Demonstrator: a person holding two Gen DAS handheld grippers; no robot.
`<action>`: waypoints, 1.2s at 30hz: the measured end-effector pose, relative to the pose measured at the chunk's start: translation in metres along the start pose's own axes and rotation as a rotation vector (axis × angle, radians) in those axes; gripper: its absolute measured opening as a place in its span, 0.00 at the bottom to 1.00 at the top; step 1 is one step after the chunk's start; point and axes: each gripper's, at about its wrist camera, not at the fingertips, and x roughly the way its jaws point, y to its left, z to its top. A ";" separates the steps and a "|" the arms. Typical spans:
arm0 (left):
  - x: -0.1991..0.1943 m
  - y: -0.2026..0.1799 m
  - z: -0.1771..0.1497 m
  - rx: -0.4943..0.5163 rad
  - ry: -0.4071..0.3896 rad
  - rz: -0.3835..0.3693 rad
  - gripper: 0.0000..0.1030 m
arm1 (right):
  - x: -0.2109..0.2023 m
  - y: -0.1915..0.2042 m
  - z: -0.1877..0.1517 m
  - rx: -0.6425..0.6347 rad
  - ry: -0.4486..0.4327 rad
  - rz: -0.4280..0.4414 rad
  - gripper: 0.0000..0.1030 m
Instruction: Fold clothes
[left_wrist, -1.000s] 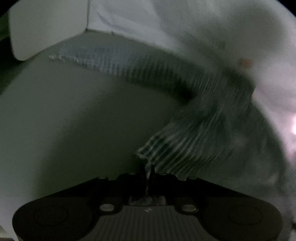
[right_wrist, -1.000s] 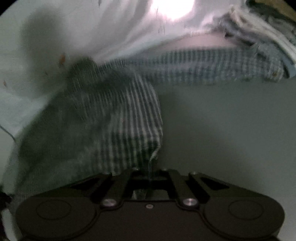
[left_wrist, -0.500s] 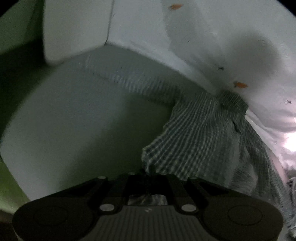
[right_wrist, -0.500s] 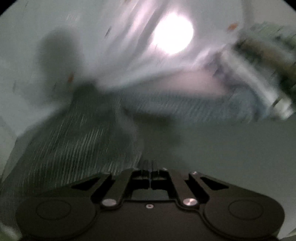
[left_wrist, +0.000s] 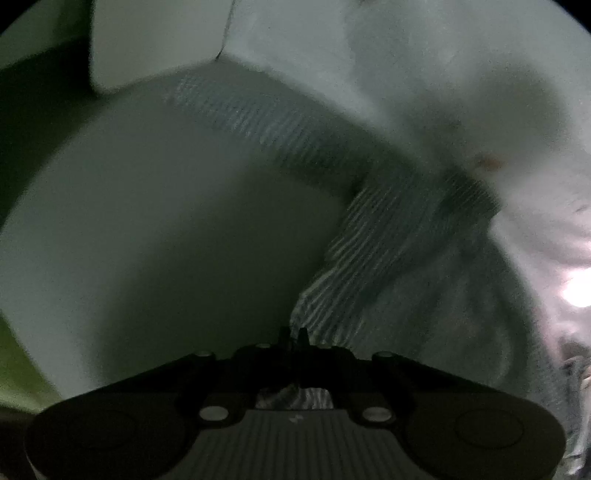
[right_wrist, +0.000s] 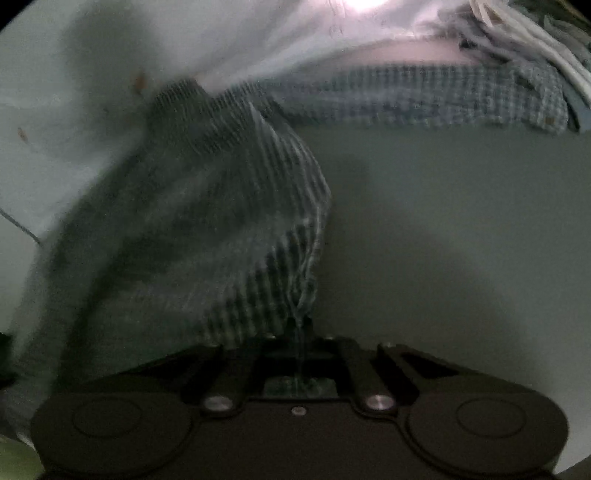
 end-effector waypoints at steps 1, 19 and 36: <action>-0.019 -0.006 0.010 -0.003 -0.039 -0.050 0.01 | -0.023 0.003 0.008 0.025 -0.037 0.051 0.00; 0.006 0.023 0.029 -0.100 0.118 0.108 0.01 | -0.094 -0.035 0.000 0.337 -0.093 0.053 0.01; 0.031 0.055 0.002 0.063 0.248 0.180 0.36 | -0.041 -0.028 -0.013 0.229 0.048 -0.337 0.44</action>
